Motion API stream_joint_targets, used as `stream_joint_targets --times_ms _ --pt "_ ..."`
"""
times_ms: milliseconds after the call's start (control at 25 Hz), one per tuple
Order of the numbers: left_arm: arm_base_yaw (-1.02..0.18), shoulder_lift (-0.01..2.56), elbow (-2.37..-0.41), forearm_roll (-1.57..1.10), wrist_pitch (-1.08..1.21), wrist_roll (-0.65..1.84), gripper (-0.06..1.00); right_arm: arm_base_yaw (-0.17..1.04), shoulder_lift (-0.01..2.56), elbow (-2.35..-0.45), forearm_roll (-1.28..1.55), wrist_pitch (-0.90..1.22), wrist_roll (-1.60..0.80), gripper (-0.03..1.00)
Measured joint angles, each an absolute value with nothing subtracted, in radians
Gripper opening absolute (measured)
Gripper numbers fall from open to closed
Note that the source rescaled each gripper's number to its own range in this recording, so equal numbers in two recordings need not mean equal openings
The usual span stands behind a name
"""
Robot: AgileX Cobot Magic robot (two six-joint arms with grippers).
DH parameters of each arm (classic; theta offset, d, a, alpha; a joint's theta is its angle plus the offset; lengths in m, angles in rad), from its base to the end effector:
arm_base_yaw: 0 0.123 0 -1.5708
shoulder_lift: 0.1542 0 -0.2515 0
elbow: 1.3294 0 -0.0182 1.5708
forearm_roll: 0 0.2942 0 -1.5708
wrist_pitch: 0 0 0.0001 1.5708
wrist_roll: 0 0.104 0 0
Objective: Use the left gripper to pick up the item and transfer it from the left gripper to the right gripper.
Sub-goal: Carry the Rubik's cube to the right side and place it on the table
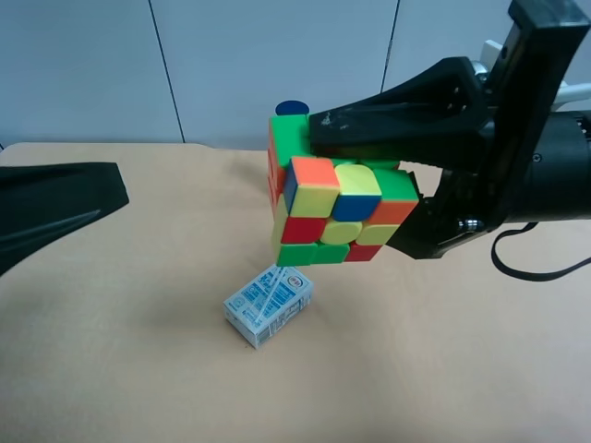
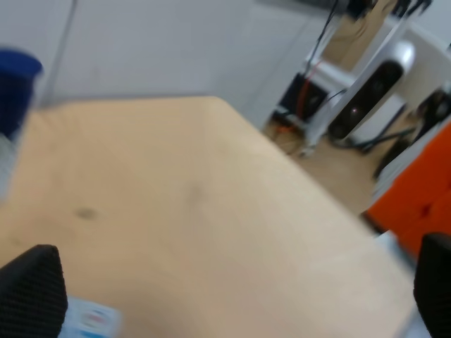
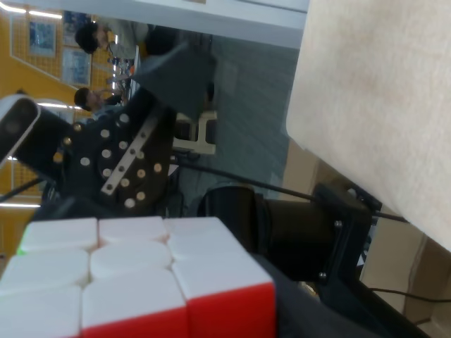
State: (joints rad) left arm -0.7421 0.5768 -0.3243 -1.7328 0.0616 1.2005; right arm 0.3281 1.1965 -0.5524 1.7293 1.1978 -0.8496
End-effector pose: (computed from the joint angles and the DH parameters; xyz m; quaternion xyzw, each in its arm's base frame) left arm 0.1493 -0.1456 0.2444 0.0991 0.7533 -0.4052 0.5085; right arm 0.2008 0.1694 0.2214 -0.0752 0.7268 0.6725 0.1178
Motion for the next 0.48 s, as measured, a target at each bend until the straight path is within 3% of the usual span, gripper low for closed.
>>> stream_joint_targets --times_ms 480 --pt "-0.742 0.577 -0.324 -1.685 0.191 1.026 1.00 0.328 1.196 -0.552 1.729 1.198 -0.850 0.00"
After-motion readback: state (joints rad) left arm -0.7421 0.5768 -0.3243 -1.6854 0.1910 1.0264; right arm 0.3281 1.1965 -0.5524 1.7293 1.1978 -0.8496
